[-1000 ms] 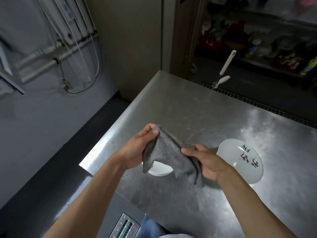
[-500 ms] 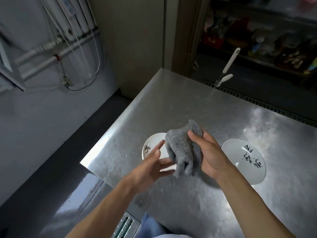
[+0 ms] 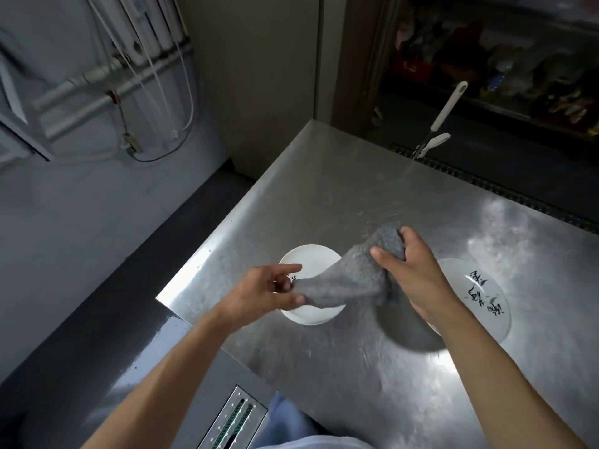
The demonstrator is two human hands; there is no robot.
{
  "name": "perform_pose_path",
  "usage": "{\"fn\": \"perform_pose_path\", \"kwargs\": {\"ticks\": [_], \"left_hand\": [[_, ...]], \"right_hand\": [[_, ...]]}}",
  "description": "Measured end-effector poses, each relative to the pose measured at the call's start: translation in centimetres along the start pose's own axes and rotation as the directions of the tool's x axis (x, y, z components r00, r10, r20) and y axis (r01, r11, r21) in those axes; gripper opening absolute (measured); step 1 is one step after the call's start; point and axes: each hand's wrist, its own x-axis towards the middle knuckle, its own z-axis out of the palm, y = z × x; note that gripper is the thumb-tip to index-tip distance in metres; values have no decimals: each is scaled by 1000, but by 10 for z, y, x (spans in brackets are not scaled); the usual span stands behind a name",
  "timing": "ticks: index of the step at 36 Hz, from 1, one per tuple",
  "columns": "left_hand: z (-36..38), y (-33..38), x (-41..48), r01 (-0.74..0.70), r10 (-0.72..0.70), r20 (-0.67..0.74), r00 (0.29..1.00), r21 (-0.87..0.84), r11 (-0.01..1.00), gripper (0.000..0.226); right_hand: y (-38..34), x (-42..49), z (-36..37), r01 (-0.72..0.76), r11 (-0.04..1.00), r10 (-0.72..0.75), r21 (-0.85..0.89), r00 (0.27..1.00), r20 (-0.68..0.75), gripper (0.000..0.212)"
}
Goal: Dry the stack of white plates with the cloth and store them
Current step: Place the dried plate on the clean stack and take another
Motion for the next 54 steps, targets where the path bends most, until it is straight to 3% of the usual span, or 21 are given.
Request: {"fn": "perform_pose_path", "kwargs": {"ticks": [2,6,10,13,15,17,19,21,24,26,30,33,35,39,43,45,46,48,51,52,54], "left_hand": [[7,2,-1,40,-40,3,999,-230,972,55],[23,1,-2,220,-177,132,975,-611,760,48],[36,-2,-4,336,-101,354,930,-705,624,53],[39,-4,-3,305,-34,349,937,-762,572,63],[37,-3,-1,239,-10,294,956,-756,609,67],[32,-2,1,143,-19,185,983,-691,709,65],[21,0,2,57,-20,73,997,-546,836,55],[6,2,3,-42,34,-39,999,-213,976,42],[-11,0,9,-149,218,-171,961,347,926,7],[-16,-2,12,-172,326,-213,921,527,833,4],[-25,1,17,-218,414,-186,891,625,749,13],[-29,6,19,-150,361,-261,895,586,796,6],[-34,6,20,-122,354,-333,874,555,823,6],[-33,9,23,-109,329,-489,808,425,899,8],[-5,17,26,-191,372,-597,711,345,919,10],[15,18,26,-245,378,-540,752,302,921,10],[23,17,26,-272,387,-480,787,293,916,10],[38,13,24,-354,437,-262,861,308,883,17],[47,3,21,-509,504,105,857,324,798,24],[45,1,18,-500,490,110,865,281,819,20],[38,-2,17,-443,461,-53,886,197,875,15]], "right_hand": [[-2,-2,3,8,993,-15,117,998,63,33],[-13,-10,9,-8,927,-58,376,985,165,36],[-26,-13,11,8,900,-111,436,971,210,36],[-31,-11,8,19,897,-125,441,969,213,36],[-32,-9,3,17,903,-120,430,970,213,38],[-29,-6,-2,7,923,-83,386,980,183,43],[-24,-2,-7,14,979,-32,206,996,84,54],[-16,2,-11,-23,997,20,-67,999,-46,64],[-3,2,-14,-60,962,63,-267,998,4,92],[2,2,-11,-23,911,75,-411,991,111,85],[12,3,-2,-69,753,238,-655,956,173,69],[16,7,1,20,565,185,-825,971,150,17],[21,9,1,59,524,140,-850,978,155,34],[26,15,6,97,575,57,-813,986,158,37],[24,16,34,-157,773,183,-615,983,-20,31],[25,14,54,-311,913,321,-263,947,-7,13],[26,13,63,-385,921,388,-52,921,47,6],[28,10,71,-455,868,427,200,889,168,20],[35,10,72,-391,884,349,258,917,192,40],[39,9,71,-359,903,322,238,930,178,37],[47,10,68,-332,913,299,236,940,164,28]]}}
